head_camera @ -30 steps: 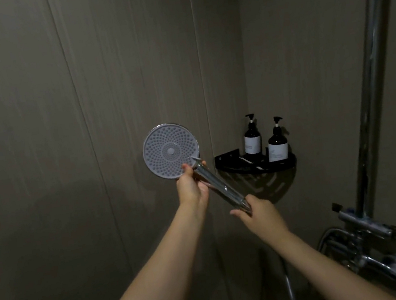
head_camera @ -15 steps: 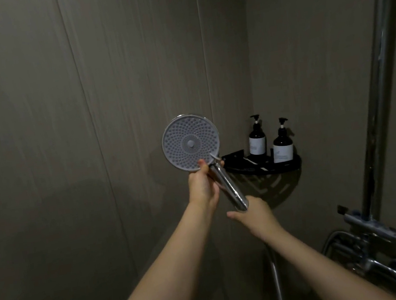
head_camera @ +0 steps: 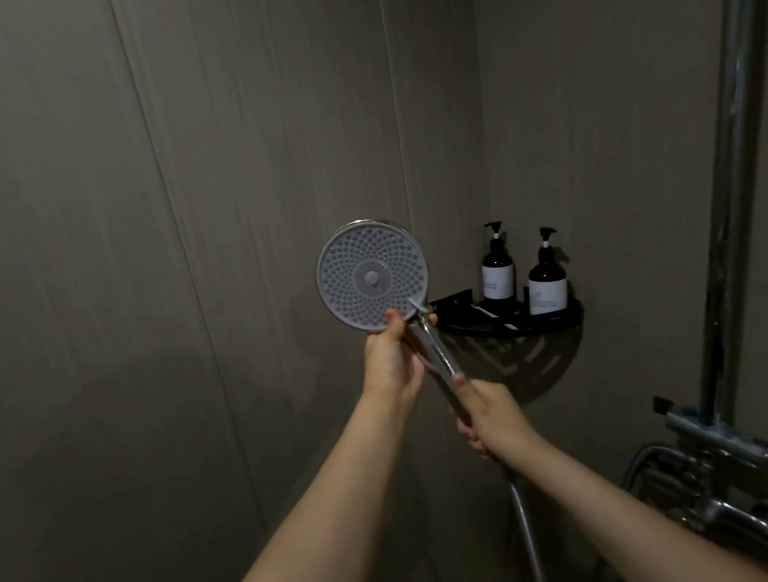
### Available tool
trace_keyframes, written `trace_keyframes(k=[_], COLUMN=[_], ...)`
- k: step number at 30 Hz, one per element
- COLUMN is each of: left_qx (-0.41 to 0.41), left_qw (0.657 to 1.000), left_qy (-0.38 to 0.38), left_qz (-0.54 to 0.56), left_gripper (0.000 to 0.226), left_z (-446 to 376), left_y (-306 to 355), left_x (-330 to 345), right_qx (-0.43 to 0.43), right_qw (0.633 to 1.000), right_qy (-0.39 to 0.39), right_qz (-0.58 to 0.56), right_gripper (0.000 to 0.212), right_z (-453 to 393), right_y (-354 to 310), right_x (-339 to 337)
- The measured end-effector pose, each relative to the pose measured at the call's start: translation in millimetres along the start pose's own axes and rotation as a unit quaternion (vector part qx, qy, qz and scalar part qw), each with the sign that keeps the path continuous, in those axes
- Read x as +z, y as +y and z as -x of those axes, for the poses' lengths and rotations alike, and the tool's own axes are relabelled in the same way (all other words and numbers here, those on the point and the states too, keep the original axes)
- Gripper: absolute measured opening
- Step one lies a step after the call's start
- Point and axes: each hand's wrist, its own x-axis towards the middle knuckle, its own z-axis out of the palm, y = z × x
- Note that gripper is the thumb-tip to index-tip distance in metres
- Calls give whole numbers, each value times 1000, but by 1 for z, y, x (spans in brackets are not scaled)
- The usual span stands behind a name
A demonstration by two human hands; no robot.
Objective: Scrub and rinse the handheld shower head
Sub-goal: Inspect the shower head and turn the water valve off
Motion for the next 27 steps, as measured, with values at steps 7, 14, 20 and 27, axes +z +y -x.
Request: trace_keyframes(k=[7,14,20,27], left_qx=[-24,31,-19,-38], left_qw=[999,999,996,983], left_qy=[-22,18,-67,-143], left_qz=[9,-2,-52,-105], left_gripper=[24,23,29,27], left_z=[4,-14,-4,-3], left_y=[-13,-23,-35,-46], left_x=[2,6,14,32], right_qx=[176,17,133,146], right_qw=[950,1000,990,988], right_qy=[-176,-11,-36,37], right_qz=[-190,23,22,19], right_gripper=[79,16,34,24], right_z=[-3,11,12,10], right_y=[12,30,36,32], right_x=[-28,-32,-42,-51])
